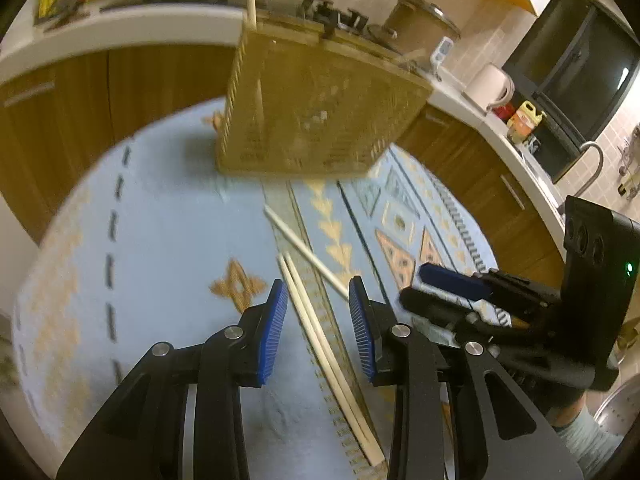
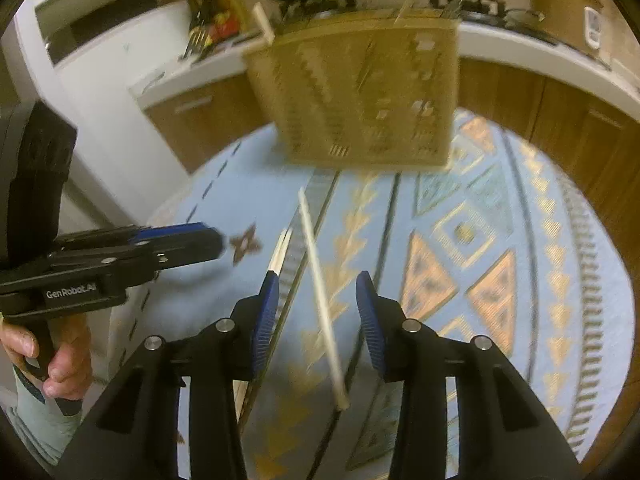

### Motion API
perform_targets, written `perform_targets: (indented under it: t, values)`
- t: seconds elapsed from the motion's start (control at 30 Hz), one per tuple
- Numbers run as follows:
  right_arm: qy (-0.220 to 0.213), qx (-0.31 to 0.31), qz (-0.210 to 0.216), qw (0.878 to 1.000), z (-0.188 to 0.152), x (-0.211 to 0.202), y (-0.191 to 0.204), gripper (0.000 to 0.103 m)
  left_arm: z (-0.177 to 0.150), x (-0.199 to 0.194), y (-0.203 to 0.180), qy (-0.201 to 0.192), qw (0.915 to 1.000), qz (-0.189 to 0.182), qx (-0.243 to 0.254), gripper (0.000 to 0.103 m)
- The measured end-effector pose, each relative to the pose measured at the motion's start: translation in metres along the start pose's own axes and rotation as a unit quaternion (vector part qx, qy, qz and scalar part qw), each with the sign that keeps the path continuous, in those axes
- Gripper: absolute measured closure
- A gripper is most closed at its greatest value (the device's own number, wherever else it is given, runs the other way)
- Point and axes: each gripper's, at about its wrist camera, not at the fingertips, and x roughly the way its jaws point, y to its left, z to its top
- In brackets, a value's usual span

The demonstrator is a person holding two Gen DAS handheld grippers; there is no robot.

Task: Organize utensils
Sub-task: 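Grasp two wooden chopsticks with the left gripper while the right gripper grasps one chopstick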

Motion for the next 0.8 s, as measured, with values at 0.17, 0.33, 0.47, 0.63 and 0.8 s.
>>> perform_targets:
  t: [0.17,0.33,0.47,0.63,0.8]
  values:
    - [0.015,-0.022,-0.017,1.0,-0.018,0.016,0.013,0.074,-0.019,0.02,0.003,0.019,0.9995,0.024,-0.006,0.073]
    - [0.028,-0.045,-0.05,0.997,-0.028,0.032,0.018,0.085,-0.028,0.027,0.009,0.028,0.999,0.025,-0.023,0.073]
    - [0.022,-0.073,-0.08,0.994,-0.033,0.037,0.023,0.098,-0.03,0.028,0.009,0.028,0.9989,0.026,-0.027,0.073]
    - [0.017,-0.073,-0.089,0.993,-0.035,0.035,0.021,0.098,-0.028,0.029,0.005,0.032,0.9988,0.028,-0.024,0.073]
    - [0.01,-0.045,-0.093,0.995,-0.049,0.017,0.011,0.099,-0.022,0.037,-0.001,0.036,0.9987,0.032,-0.02,0.073]
